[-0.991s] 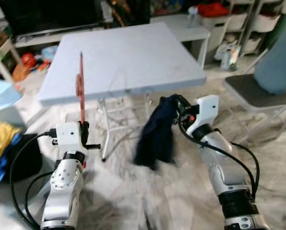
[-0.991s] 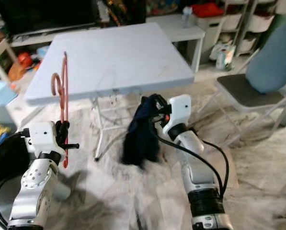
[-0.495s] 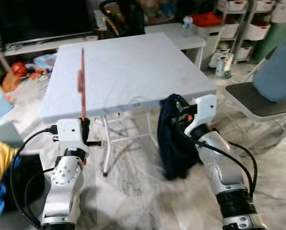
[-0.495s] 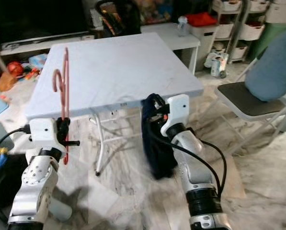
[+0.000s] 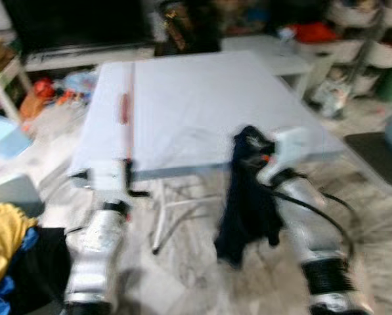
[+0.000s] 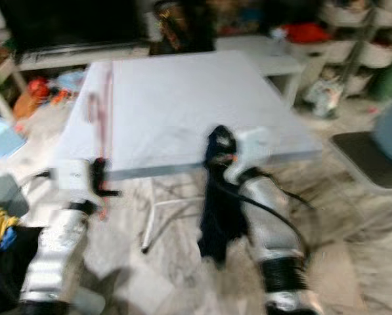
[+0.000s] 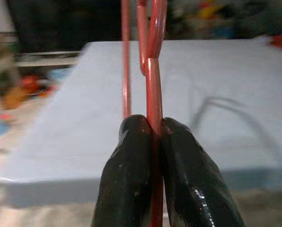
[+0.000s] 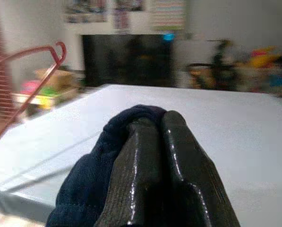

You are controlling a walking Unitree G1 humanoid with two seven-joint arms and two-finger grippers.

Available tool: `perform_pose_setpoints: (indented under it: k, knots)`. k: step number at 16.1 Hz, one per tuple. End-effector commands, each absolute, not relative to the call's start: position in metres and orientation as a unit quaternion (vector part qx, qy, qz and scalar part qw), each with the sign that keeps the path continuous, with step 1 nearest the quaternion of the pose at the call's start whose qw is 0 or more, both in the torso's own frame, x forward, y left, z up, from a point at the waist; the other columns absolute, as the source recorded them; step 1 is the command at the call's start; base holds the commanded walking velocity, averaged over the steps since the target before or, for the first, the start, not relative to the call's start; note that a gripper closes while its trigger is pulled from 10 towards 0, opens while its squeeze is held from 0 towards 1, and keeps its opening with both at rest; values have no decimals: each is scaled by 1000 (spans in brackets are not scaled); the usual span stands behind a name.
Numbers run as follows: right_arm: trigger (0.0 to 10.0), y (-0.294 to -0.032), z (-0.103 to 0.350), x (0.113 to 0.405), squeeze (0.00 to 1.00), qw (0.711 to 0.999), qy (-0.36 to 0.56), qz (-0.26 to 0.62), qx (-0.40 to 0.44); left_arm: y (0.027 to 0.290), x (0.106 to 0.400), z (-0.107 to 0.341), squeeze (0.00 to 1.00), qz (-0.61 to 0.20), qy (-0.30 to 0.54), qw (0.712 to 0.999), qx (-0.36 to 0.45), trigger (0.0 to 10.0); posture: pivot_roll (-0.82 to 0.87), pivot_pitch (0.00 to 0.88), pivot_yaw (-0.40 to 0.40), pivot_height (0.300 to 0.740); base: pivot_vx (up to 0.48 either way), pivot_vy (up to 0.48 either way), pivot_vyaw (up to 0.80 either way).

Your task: Hang hanger

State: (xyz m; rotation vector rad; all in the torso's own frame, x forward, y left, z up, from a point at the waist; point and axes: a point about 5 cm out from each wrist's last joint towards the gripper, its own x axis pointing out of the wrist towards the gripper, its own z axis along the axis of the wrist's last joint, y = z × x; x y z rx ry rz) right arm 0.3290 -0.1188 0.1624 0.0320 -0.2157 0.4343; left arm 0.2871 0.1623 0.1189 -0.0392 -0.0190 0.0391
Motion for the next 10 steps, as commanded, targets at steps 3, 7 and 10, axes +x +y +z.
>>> perform_pose_setpoints:
  k: [3, 7, 10]
  knots:
    - [10000, -124, 174, 330, 0, 969, -130, 208, 13, 148, 292, 126, 0, 4, -22, 999, -33, 10000, -90, 0, 47, 740, 469, 0, 419]
    - [10000, -128, 177, 332, 0, 971, -133, 198, 17, 149, 292, 124, 0, 2, -17, 999, -33, 10000, -90, 0, 40, 740, 470, 0, 0]
    - [10000, -125, 178, 333, 0, 970, -136, 199, 17, 147, 292, 124, 0, 2, -16, 999, -37, 10000, -88, 0, 36, 740, 480, 0, 0]
